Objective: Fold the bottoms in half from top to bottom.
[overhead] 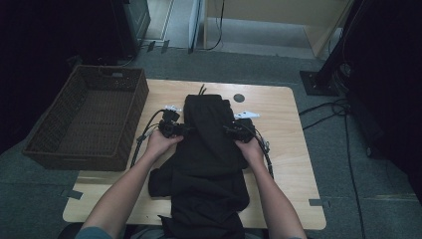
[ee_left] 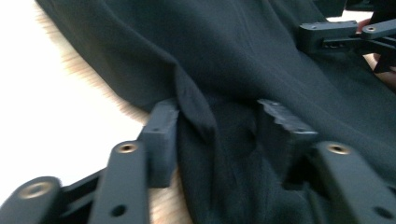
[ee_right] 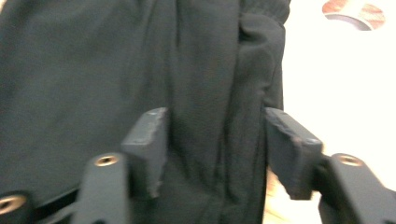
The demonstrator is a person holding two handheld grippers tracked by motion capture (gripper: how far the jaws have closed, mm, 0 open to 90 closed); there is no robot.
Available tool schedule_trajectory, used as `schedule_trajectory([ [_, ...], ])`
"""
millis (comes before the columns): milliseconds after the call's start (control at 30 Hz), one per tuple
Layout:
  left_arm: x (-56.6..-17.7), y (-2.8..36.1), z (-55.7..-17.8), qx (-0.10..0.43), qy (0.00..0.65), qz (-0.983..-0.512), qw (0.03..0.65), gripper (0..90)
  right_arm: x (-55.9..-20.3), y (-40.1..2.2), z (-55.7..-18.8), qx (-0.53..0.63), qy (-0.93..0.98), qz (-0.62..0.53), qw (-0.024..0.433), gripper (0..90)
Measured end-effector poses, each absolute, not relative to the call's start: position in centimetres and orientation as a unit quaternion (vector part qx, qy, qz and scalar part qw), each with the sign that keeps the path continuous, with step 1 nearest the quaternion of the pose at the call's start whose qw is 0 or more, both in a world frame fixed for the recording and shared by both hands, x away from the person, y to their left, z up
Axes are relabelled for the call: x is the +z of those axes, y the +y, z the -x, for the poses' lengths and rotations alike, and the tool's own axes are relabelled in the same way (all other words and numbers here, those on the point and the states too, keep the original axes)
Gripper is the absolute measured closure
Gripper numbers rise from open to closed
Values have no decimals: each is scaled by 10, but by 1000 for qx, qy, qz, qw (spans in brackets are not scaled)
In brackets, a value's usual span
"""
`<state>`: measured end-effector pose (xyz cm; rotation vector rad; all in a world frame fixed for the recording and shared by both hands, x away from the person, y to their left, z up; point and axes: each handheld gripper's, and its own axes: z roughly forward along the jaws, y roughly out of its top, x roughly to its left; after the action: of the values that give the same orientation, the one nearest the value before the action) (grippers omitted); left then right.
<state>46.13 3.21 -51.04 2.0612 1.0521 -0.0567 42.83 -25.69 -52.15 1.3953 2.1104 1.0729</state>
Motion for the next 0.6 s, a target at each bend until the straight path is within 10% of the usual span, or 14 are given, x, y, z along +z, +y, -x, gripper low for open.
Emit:
schedule_trajectory([
  [200, -511, 27, -465, -47, 419, -821, 386, 836, -518, -250, -428, 393, 752, -507, 153, 799],
  [600, -431, 34, -500, -14, 407, -797, 446, 882, -438, -273, -463, 453, 716, -517, 120, 830],
])
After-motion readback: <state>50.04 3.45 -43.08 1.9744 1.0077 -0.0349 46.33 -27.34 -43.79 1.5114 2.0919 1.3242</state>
